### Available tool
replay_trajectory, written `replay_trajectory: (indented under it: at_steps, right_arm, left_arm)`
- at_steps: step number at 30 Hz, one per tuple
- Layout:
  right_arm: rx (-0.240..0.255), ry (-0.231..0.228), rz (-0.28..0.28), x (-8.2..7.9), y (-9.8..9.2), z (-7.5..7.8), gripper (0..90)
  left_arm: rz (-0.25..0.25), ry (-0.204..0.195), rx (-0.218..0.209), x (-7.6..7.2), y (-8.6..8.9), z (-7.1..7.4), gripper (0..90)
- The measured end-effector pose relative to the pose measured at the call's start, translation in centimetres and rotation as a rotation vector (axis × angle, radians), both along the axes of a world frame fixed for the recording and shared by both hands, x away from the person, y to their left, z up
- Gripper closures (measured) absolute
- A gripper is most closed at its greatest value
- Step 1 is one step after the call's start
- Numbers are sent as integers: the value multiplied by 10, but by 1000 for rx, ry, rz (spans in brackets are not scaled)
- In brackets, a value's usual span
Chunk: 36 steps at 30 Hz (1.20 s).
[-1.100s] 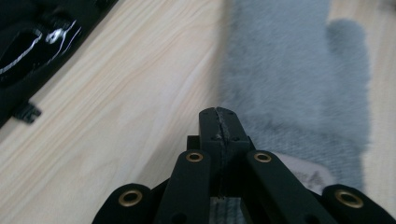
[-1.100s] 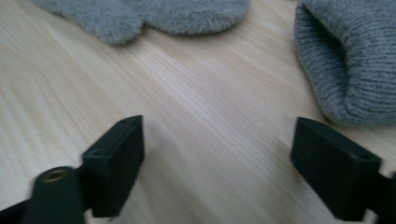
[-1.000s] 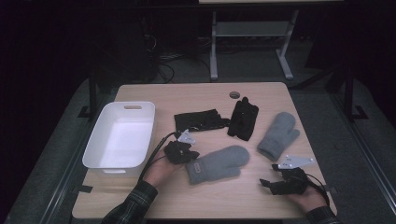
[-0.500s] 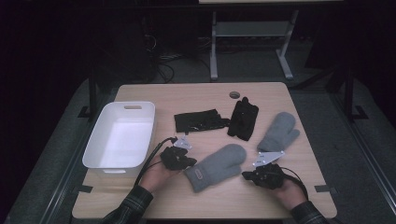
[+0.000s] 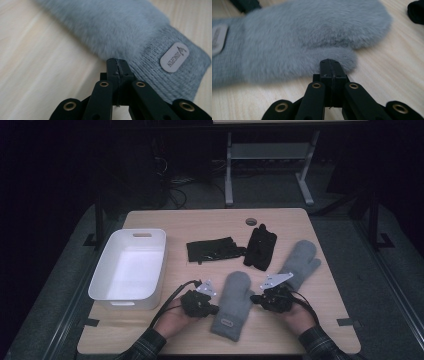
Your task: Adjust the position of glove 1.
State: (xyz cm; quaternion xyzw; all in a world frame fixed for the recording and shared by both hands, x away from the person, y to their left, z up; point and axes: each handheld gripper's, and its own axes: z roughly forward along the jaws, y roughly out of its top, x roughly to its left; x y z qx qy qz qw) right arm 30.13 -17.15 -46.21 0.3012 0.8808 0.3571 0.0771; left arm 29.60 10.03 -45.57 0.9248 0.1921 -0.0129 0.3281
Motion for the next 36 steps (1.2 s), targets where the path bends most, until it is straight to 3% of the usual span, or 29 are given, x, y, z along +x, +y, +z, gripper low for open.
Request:
replay_trajectory:
  at_steps: [2, 14, 23, 24, 27, 28, 29, 30, 31, 33, 35, 36]
  right_arm:
    - [0, -4, 4, 1, 1, 0, 900]
    - [-4, -16, 0, 9, 11, 3, 900]
    - [-8, -12, 7, 12, 14, 4, 879]
    - [4, 4, -1, 13, 12, 6, 832]
    - [8, 14, -10, 14, 10, 7, 779]
    - [0, 13, -12, 14, 7, 8, 737]
    - [0, 13, -12, 14, 7, 8, 737]
    - [-8, 9, -21, 13, 5, 9, 716]
    - [-8, 9, -21, 13, 5, 9, 716]
    - [-8, -1, -38, 13, 2, 12, 672]
    - [-2, 5, -49, 14, -1, 14, 730]
    - [-19, -3, -62, 15, -5, 18, 840]
  left_arm:
    - [-9, 10, -18, -4, -7, -1, 898]
    - [-100, 13, -26, -19, -35, -5, 898]
    - [-101, -2, -39, -20, -32, 0, 879]
    - [-92, -5, -43, -20, -30, 1, 807]
    - [-62, -27, -38, -19, -20, 6, 735]
    - [-41, -42, -36, -19, -15, 8, 654]
    - [-32, -58, -33, -18, -12, 9, 654]
    - [-12, -64, -34, -18, -8, 10, 550]
    - [-8, -76, -18, -16, -3, 11, 550]
    - [28, -86, -14, -15, 5, 10, 435]
    - [57, -98, 12, -14, 12, 6, 331]
    - [74, -99, 10, -15, 14, 4, 248]
